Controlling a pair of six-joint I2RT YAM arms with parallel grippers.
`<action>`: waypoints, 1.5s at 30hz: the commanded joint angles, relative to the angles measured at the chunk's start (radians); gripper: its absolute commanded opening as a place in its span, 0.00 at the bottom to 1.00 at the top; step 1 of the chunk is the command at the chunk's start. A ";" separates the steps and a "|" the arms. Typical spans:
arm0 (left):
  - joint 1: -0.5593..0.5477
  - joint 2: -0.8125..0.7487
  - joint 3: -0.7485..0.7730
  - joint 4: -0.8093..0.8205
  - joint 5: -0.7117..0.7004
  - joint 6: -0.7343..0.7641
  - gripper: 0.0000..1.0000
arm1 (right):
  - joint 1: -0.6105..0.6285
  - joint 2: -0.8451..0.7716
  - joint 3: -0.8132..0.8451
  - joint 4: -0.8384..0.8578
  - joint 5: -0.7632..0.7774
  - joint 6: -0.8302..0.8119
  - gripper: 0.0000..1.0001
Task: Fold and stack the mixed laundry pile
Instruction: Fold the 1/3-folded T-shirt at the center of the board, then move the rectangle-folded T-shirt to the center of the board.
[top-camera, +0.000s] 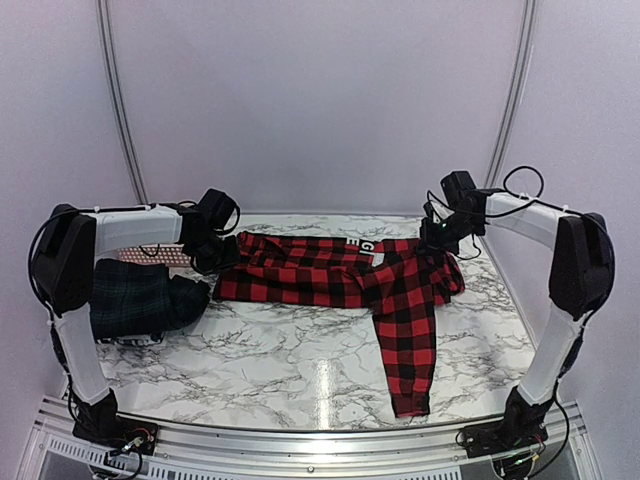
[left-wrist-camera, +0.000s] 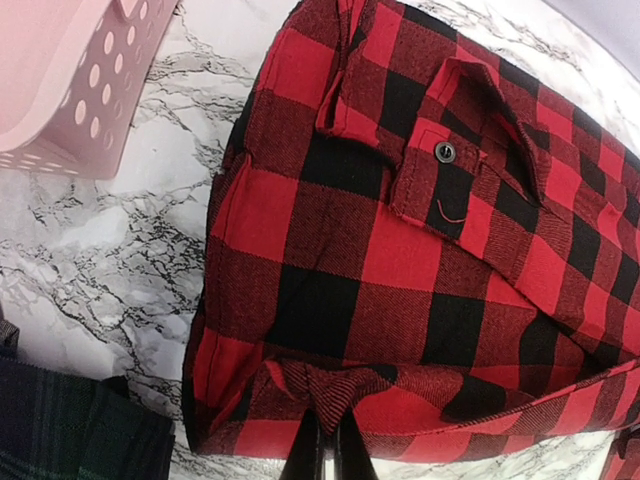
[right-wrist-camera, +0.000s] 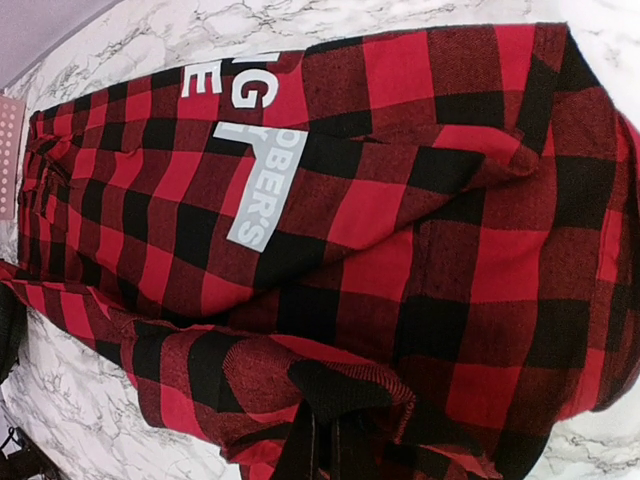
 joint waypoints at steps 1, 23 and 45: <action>0.019 0.046 0.030 -0.021 0.002 0.017 0.00 | -0.011 0.071 0.068 0.003 -0.018 -0.028 0.00; -0.004 0.015 0.071 -0.020 0.125 0.237 0.84 | -0.168 -0.049 -0.159 0.044 -0.253 -0.107 0.36; -0.079 0.155 -0.100 -0.021 0.217 0.166 0.59 | -0.157 0.009 -0.463 0.090 -0.175 -0.060 0.13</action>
